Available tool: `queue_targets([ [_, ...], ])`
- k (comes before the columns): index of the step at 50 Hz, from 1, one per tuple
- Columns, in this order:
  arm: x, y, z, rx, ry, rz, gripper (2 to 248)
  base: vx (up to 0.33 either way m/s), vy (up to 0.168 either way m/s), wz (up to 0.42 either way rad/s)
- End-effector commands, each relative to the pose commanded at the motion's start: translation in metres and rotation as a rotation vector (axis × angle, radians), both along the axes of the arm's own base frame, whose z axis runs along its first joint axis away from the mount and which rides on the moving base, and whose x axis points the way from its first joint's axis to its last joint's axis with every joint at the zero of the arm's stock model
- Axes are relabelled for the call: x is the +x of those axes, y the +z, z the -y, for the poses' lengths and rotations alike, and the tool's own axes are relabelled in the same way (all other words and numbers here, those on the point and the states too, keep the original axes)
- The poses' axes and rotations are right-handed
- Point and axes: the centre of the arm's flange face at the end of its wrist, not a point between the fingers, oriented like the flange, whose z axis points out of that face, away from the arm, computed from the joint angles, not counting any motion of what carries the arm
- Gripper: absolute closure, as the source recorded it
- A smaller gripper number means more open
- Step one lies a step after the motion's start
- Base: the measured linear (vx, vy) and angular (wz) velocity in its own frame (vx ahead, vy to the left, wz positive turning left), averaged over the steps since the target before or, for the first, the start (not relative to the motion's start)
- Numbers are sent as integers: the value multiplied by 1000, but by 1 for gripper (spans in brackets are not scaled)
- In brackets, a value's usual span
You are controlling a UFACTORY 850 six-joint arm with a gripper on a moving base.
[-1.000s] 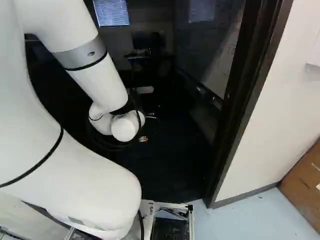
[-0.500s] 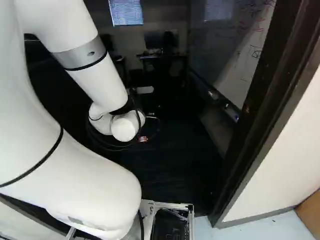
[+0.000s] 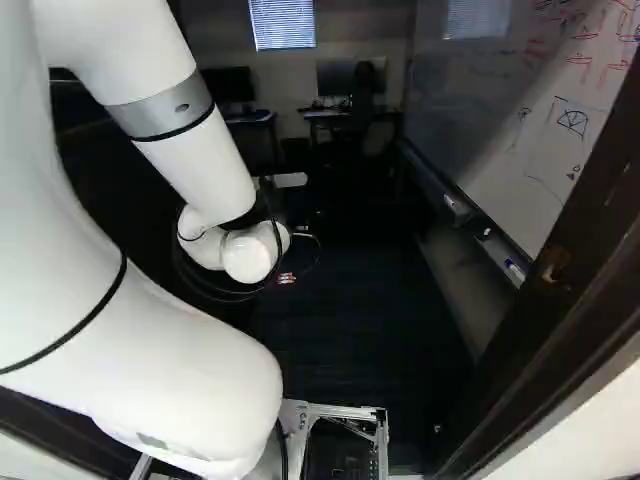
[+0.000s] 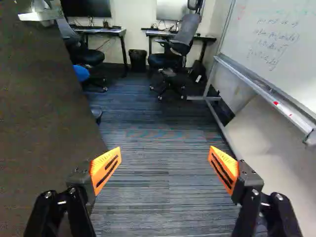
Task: Open the door and move inside
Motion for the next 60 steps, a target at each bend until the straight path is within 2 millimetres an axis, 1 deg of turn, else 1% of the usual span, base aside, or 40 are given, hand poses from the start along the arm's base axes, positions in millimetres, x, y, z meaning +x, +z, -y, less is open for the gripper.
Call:
queue_targets([
  [17,0,0,0,0,0,0,3,118,-11,143],
  [38,0,0,0,0,0,0,3,144,-24,-7],
  [60,0,0,0,0,0,0,3,214,2,-9],
])
